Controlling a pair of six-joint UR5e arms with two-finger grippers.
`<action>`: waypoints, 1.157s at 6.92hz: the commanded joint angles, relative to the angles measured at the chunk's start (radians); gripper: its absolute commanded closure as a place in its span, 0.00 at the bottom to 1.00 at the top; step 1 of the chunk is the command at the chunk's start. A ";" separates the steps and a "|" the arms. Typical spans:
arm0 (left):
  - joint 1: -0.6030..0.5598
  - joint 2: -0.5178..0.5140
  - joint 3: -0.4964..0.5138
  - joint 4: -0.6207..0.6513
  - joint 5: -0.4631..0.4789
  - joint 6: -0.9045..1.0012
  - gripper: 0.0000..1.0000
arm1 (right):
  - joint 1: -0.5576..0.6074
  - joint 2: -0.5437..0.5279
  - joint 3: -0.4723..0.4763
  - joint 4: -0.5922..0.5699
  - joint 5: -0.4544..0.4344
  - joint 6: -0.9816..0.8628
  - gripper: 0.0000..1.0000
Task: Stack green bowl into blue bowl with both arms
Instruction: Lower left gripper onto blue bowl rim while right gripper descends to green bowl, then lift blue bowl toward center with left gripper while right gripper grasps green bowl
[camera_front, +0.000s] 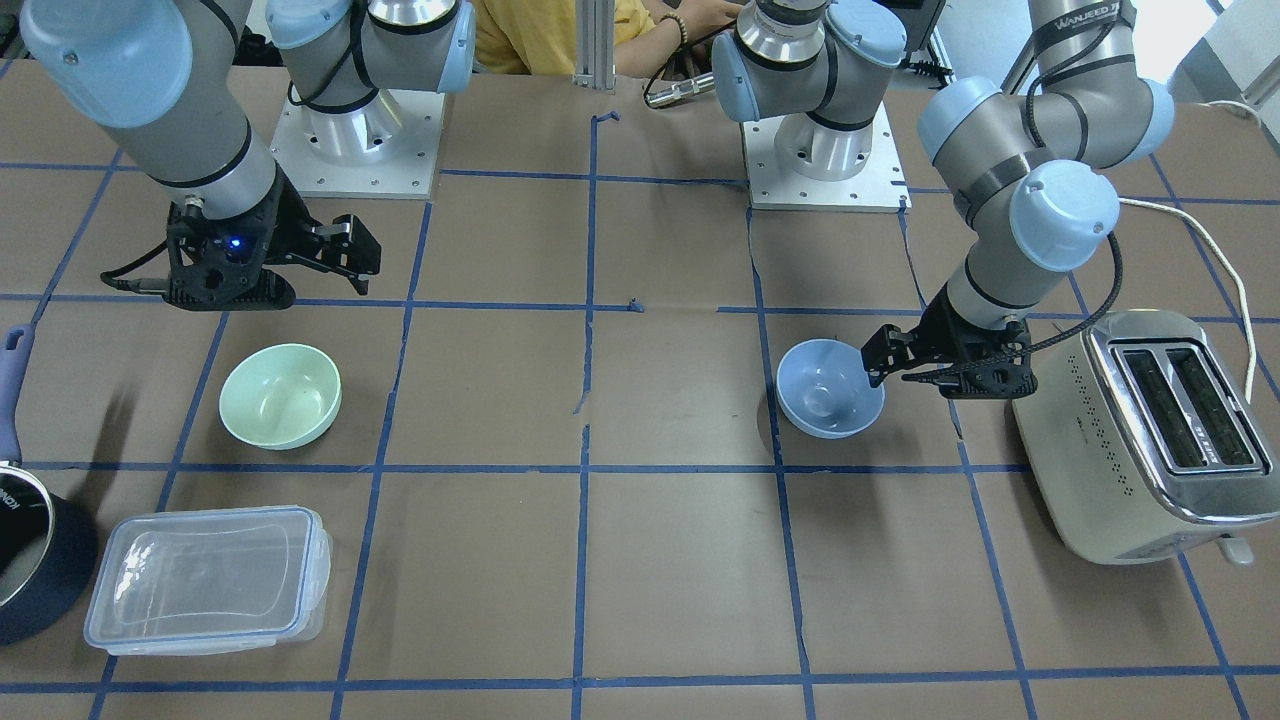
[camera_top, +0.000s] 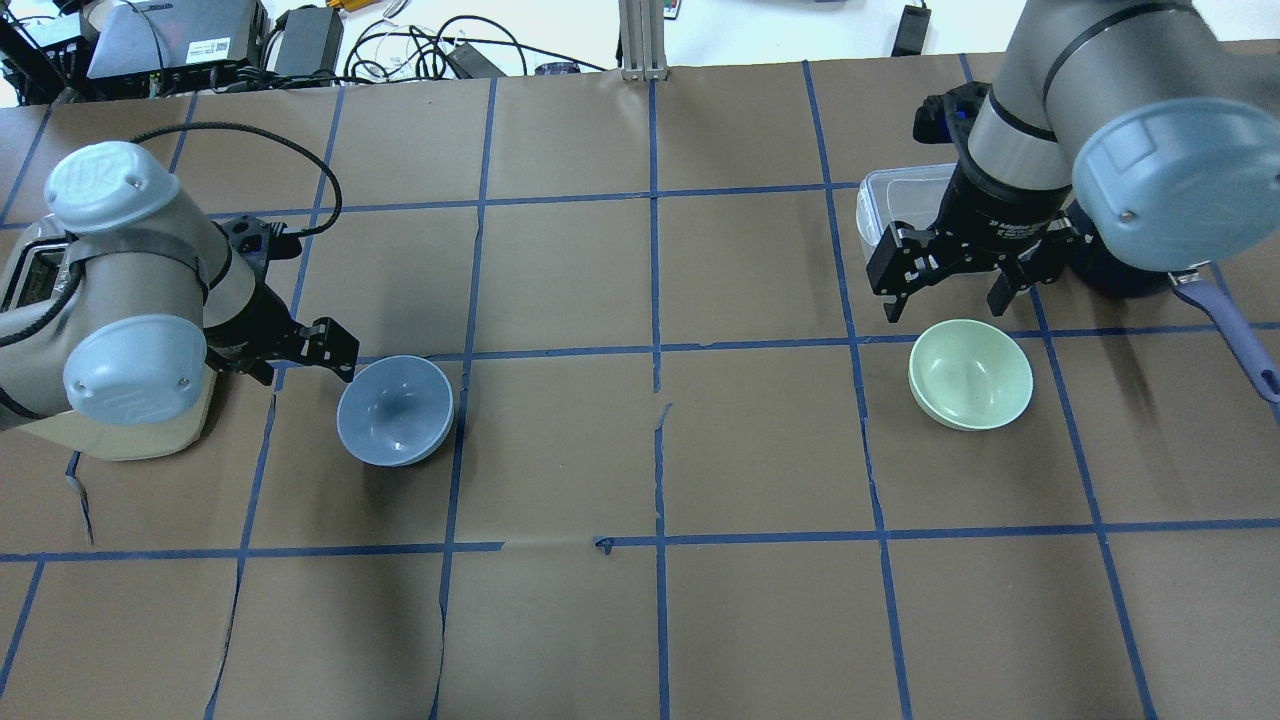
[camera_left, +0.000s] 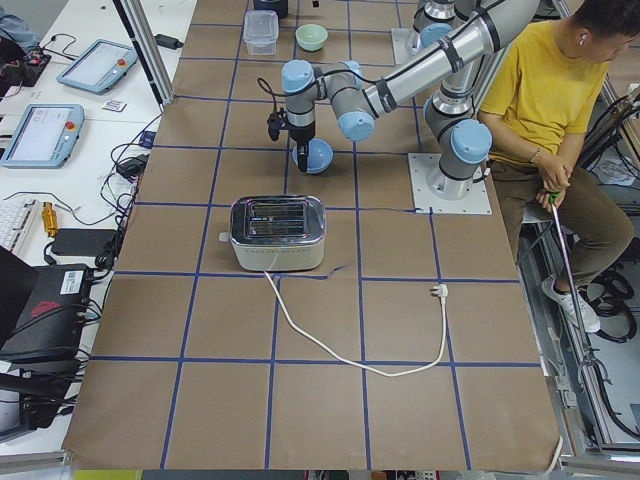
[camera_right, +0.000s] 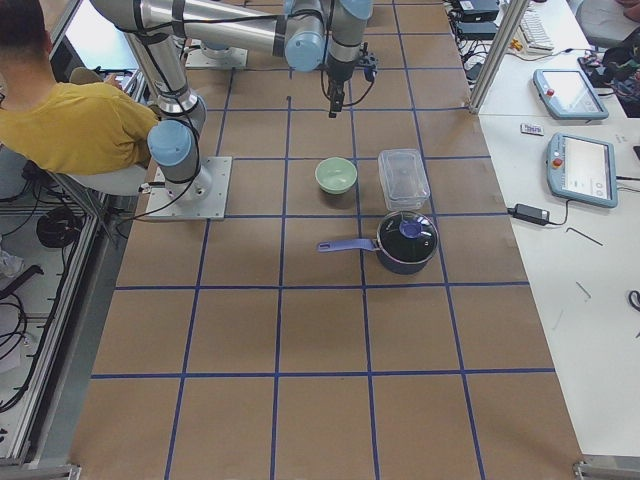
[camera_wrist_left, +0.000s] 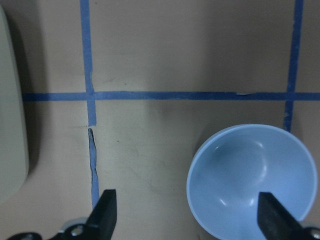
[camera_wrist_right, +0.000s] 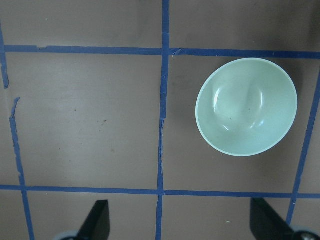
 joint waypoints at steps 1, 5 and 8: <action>0.004 -0.043 -0.051 0.037 -0.081 -0.033 0.06 | -0.002 0.044 0.136 -0.282 0.004 -0.011 0.00; 0.003 -0.043 -0.046 0.026 -0.075 -0.030 1.00 | -0.013 0.098 0.244 -0.396 -0.042 -0.315 0.00; -0.037 -0.038 0.075 -0.175 -0.145 -0.187 1.00 | -0.025 0.108 0.328 -0.512 -0.082 -0.324 0.00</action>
